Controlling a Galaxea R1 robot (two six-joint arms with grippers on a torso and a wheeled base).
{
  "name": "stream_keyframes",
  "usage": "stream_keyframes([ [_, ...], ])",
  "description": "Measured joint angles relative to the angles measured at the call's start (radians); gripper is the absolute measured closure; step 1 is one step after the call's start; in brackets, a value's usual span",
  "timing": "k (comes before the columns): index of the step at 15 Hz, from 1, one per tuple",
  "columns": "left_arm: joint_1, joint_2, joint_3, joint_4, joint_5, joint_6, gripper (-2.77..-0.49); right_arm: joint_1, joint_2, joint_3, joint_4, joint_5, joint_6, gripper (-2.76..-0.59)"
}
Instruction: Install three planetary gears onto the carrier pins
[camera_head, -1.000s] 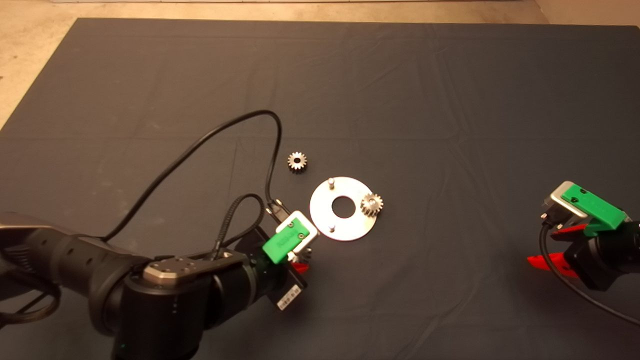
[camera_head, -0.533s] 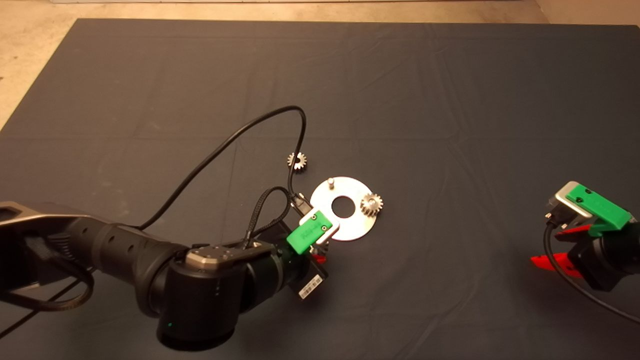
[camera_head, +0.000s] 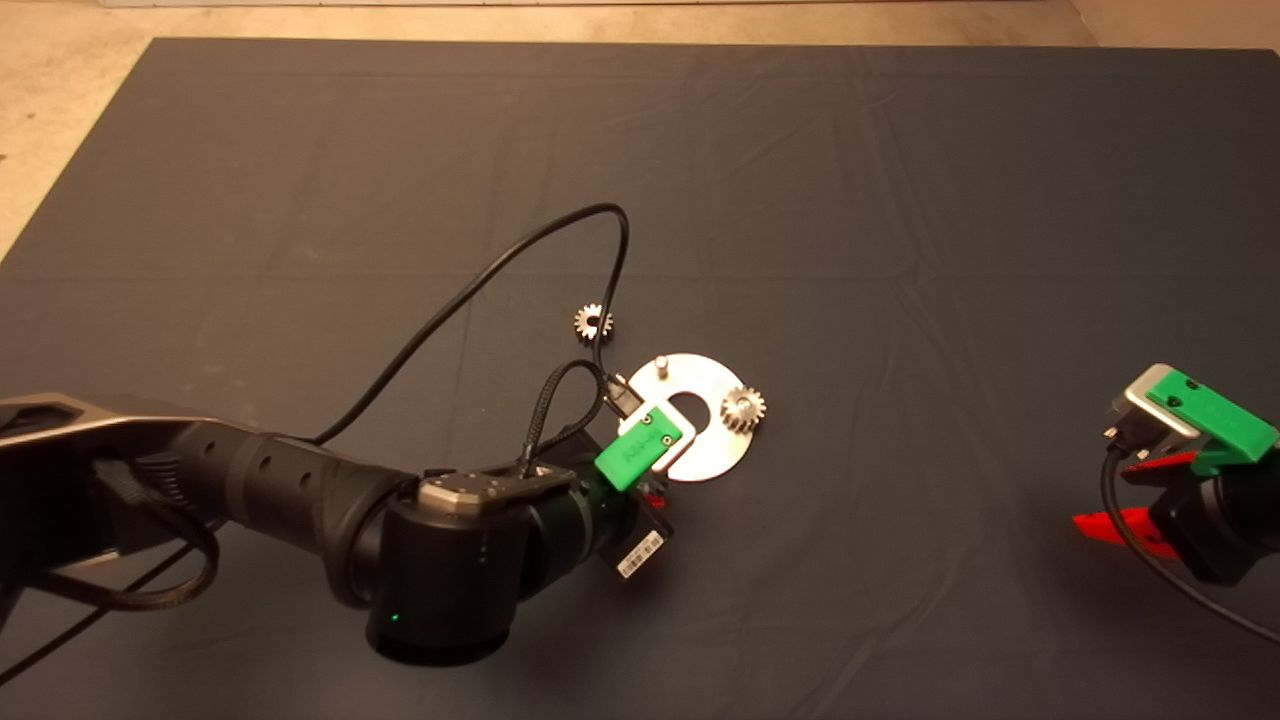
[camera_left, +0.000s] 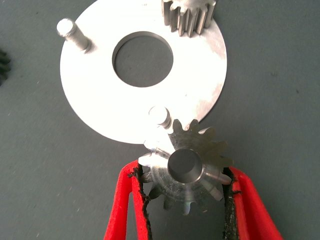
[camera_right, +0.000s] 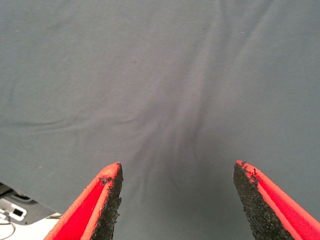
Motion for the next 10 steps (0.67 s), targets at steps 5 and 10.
stream_keyframes([
  [5,-0.019,0.031,-0.048,0.000,0.000,0.000,-0.55,0.000,-0.005,0.000,0.000,0.003,-0.007,-1.63],
  [10,-0.039,0.031,-0.049,0.000,0.001,0.000,-0.55,0.000,-0.008,0.000,0.000,0.004,-0.007,-1.63],
])
